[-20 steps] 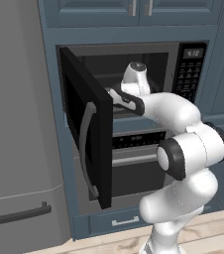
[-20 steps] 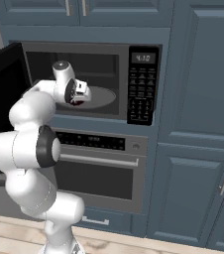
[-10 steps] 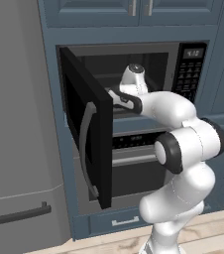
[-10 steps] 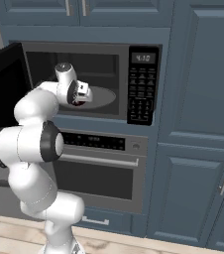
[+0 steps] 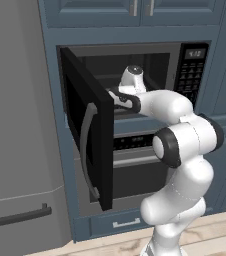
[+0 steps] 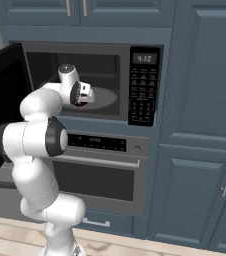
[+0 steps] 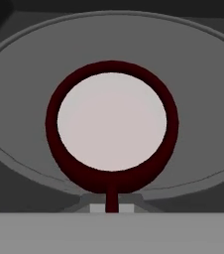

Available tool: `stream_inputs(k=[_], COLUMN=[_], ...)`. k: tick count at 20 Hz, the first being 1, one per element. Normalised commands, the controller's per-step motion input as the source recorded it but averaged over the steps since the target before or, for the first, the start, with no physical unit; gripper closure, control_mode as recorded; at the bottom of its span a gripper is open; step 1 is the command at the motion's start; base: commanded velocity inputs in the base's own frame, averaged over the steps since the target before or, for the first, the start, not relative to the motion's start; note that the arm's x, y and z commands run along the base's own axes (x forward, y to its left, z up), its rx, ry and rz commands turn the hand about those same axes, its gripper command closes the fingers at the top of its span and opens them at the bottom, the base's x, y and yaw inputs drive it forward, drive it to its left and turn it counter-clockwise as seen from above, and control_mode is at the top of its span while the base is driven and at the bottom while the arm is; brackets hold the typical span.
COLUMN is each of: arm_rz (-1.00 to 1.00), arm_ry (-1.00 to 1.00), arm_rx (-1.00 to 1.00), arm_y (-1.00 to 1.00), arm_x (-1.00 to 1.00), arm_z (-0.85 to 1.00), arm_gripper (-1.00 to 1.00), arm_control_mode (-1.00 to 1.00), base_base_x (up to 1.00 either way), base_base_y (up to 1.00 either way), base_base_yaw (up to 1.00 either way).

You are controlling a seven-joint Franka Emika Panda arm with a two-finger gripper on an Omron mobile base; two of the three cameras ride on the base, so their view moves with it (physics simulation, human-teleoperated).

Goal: Pick the mug from the counter and place it inside the microwave. Then close the microwave.

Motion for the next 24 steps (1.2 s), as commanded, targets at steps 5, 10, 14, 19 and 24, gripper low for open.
stream_inputs(k=[5, 10, 14, 19, 24], arm_rz=[0.0, 0.0, 0.0, 0.0, 0.0], arm_ry=[0.0, 0.0, 0.01, 0.02, 0.03], arm_rx=[0.0, 0.0, 0.0, 0.0, 0.0], arm_y=[0.03, 0.01, 0.0, 0.0, 0.0], arm_x=[0.22, 0.17, 0.08, 0.1, 0.04], arm_z=[-0.01, 0.0, 0.0, -0.02, -0.11], arm_gripper=[1.0, 1.0, 1.0, 1.0, 1.0], arm_control_mode=[-1.0, -1.0, -1.0, -1.0, -1.0], base_base_x=[0.0, 0.0, 0.0, 0.0, 0.0], base_base_y=[0.0, 0.0, 0.0, 0.0, 0.0], base_base_yaw=[0.0, 0.0, 0.0, 0.0, 0.0])
